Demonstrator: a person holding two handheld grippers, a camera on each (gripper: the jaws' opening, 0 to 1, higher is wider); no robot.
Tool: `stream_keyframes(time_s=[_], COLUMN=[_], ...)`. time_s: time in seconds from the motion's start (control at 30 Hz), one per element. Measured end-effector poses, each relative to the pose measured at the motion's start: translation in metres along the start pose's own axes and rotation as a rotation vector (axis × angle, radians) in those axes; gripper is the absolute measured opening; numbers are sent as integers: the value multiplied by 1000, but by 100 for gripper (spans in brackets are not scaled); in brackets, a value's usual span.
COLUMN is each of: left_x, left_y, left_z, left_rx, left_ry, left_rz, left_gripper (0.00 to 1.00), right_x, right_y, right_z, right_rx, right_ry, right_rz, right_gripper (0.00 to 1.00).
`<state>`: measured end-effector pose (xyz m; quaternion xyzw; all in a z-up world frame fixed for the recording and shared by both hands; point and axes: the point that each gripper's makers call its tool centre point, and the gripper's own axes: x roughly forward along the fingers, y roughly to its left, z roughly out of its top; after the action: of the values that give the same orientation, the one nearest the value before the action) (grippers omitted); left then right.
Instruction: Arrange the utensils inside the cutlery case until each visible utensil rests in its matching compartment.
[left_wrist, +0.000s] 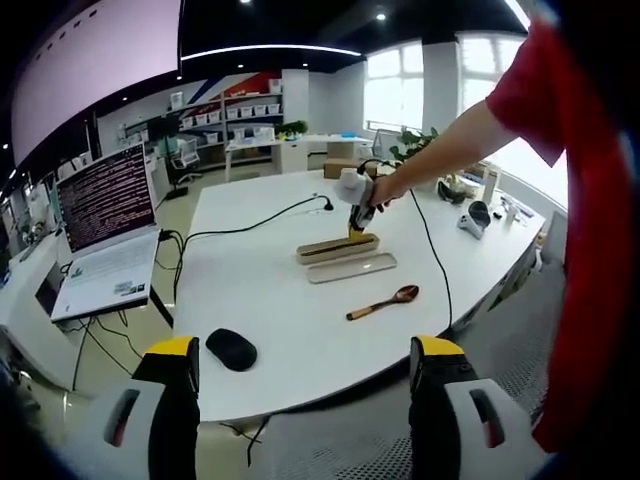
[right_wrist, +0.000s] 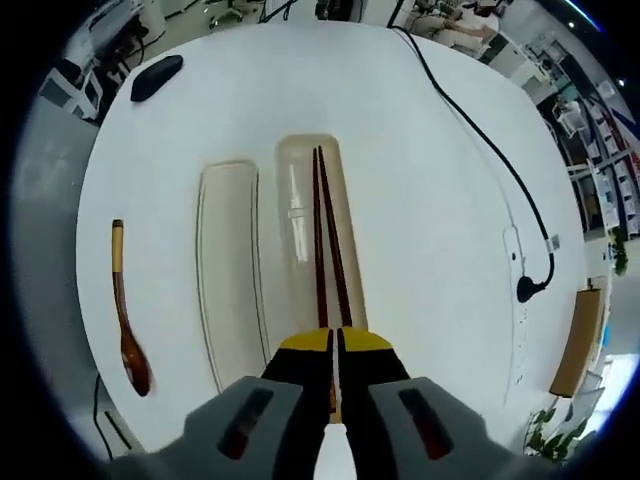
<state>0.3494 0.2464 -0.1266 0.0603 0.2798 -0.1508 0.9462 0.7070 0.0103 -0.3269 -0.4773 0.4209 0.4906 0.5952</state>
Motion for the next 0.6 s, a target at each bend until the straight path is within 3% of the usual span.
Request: stream_keyframes(time_s=[0.6], left_x=[-10], left_y=[-5], left_z=[8], left_rx=[23], left_ry=[-49], left_rz=[-14], left_gripper=[89], right_x=[-26], right_y=[30], right_z=[-10], right_rx=[51], right_ry=[-34], right_rz=[-10], right_gripper=[2])
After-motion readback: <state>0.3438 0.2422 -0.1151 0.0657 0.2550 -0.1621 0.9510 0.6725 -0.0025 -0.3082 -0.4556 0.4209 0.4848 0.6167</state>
